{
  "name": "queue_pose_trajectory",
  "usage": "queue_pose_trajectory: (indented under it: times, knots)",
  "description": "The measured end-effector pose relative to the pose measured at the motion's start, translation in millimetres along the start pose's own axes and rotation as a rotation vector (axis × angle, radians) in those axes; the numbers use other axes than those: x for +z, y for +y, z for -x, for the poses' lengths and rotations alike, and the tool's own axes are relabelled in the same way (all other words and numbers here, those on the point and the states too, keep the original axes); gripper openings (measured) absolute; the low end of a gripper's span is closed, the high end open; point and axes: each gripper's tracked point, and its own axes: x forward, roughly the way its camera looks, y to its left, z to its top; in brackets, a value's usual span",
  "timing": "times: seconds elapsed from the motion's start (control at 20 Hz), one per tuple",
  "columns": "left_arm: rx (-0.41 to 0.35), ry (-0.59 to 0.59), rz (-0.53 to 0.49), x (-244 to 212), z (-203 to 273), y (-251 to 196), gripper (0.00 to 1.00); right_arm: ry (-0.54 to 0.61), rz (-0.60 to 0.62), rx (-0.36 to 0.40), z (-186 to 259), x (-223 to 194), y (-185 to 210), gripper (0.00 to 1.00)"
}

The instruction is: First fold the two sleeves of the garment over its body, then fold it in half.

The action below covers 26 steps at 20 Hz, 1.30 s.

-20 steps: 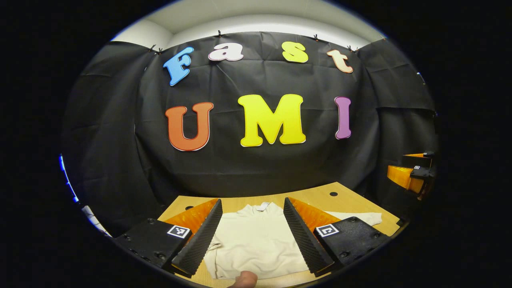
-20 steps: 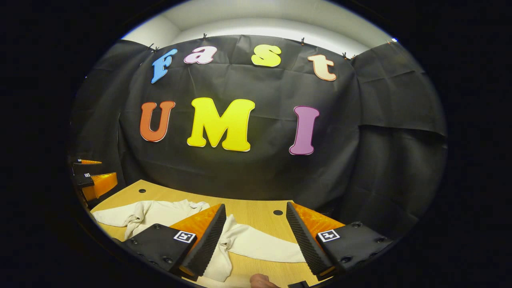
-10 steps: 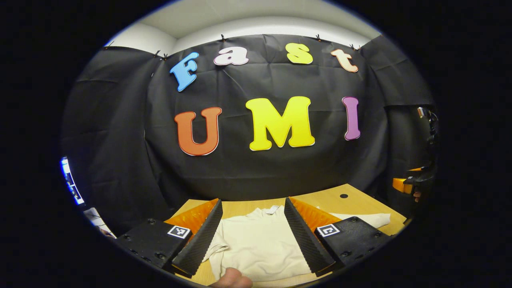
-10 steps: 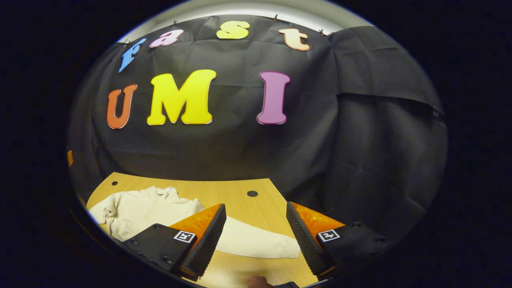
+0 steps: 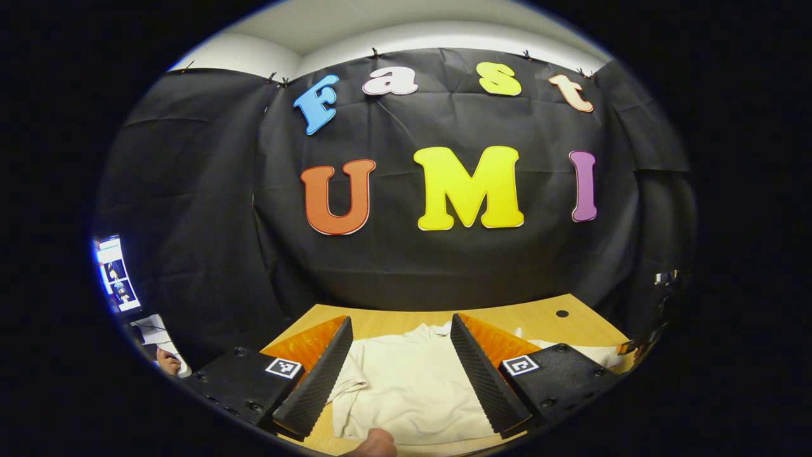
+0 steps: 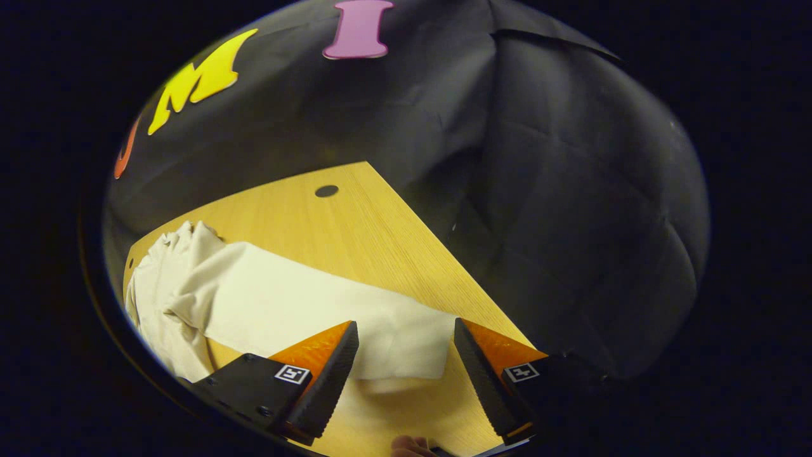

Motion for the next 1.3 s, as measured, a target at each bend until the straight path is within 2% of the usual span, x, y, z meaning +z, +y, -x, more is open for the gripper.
queue_pose_trajectory:
  times: [0.1,0.2,0.55,0.65,0.75,0.8,0.85,0.9,0.95,1.05,1.1,1.2,1.3]
  knots:
    - [0.031,-0.001,-0.002,3,-1,3,0.99,0.058,-0.023,-0.021,-19,-8,-7,0.95]
    - [0.062,0.002,-0.002,4,-3,3,0.99,0.111,-0.051,-0.004,-31,-15,-6,0.94]
    - [0.15,-0.015,0.008,19,0,6,0.99,0.242,-0.064,0.015,-43,-23,-7,0.94]
    - [0.162,-0.025,0.013,22,4,10,0.99,0.281,-0.07,0.013,-43,-23,-2,0.79]
    - [0.169,-0.028,0.011,22,5,15,0.99,0.297,-0.056,0.025,-43,-21,-4,0.78]
    - [0.173,-0.022,0.011,19,5,18,0.99,0.302,-0.047,0.038,-45,-19,-2,0.56]
    - [0.17,-0.018,0.016,16,5,22,0.99,0.296,-0.048,0.049,-46,-19,0,0.49]
    - [0.164,-0.012,0.023,12,3,25,0.99,0.304,-0.058,0.046,-46,-19,3,0.31]
    - [0.153,-0.007,0.028,9,3,28,0.99,0.301,-0.061,0.032,-47,-19,5,0.2]
    - [0.138,0.005,0.022,2,-1,36,0.99,0.299,-0.048,-0.002,-43,-20,4,0.16]
    - [0.132,0.008,0.016,-2,0,42,0.99,0.303,-0.048,-0.015,-42,-21,4,0.08]
    - [0.081,0.011,0.022,-11,-1,49,0.99,0.289,-0.048,-0.029,-30,-18,7,0.07]
    - [0.066,0.025,0.016,-25,1,62,0.99,0.25,-0.067,-0.04,-16,-7,12,0.07]
